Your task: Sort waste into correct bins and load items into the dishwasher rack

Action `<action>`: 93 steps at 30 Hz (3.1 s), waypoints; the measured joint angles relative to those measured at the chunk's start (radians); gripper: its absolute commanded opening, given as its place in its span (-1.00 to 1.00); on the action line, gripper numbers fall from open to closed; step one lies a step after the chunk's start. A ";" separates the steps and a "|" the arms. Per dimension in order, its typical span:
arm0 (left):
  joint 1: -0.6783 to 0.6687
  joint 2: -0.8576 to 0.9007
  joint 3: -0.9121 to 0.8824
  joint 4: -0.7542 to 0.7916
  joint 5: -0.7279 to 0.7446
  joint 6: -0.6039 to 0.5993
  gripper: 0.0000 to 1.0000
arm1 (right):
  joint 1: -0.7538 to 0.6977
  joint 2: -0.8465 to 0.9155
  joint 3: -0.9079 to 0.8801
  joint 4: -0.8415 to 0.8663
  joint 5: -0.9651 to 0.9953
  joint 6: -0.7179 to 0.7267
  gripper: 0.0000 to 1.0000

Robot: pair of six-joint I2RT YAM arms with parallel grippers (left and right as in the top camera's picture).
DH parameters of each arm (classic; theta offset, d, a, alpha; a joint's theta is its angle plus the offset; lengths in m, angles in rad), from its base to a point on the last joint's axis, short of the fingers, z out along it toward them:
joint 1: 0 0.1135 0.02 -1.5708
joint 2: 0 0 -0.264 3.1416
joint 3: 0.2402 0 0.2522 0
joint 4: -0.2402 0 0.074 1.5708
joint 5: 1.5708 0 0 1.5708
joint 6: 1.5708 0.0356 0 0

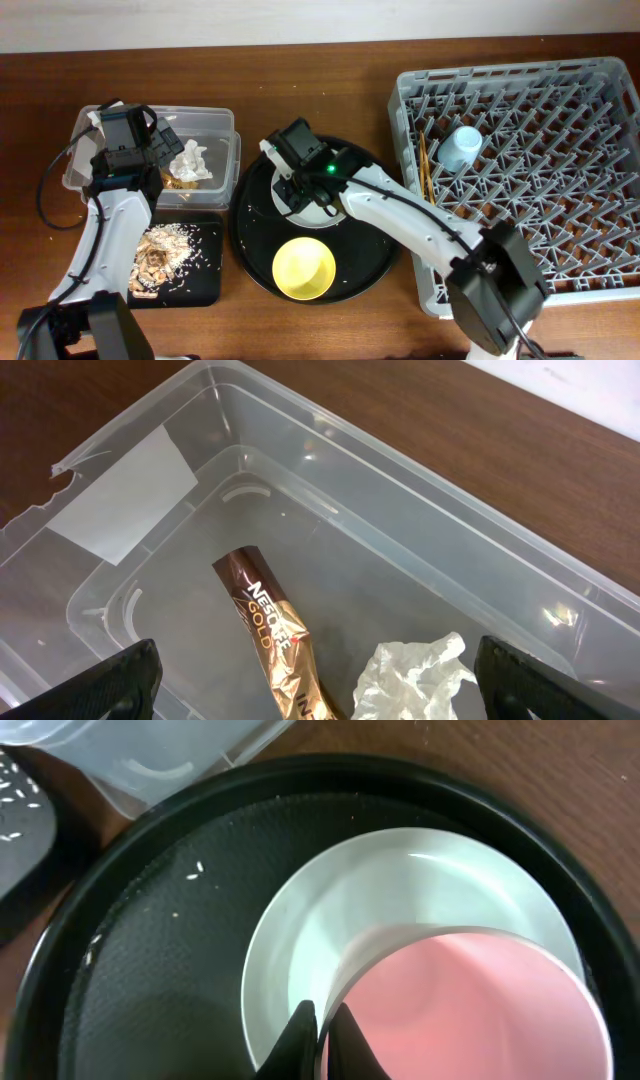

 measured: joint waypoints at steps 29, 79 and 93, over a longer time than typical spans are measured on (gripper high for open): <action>0.000 0.000 0.000 0.000 0.000 0.000 0.99 | -1.204 -0.246 -0.282 -0.649 -1.147 -0.526 -0.92; 0.000 0.000 0.000 0.000 0.000 0.000 0.99 | -1.106 -0.086 0.028 -0.818 -0.511 -0.213 -0.91; 0.000 0.000 0.000 0.000 0.000 0.000 0.99 | -1.024 -0.100 0.008 -0.754 -0.389 -0.077 -0.89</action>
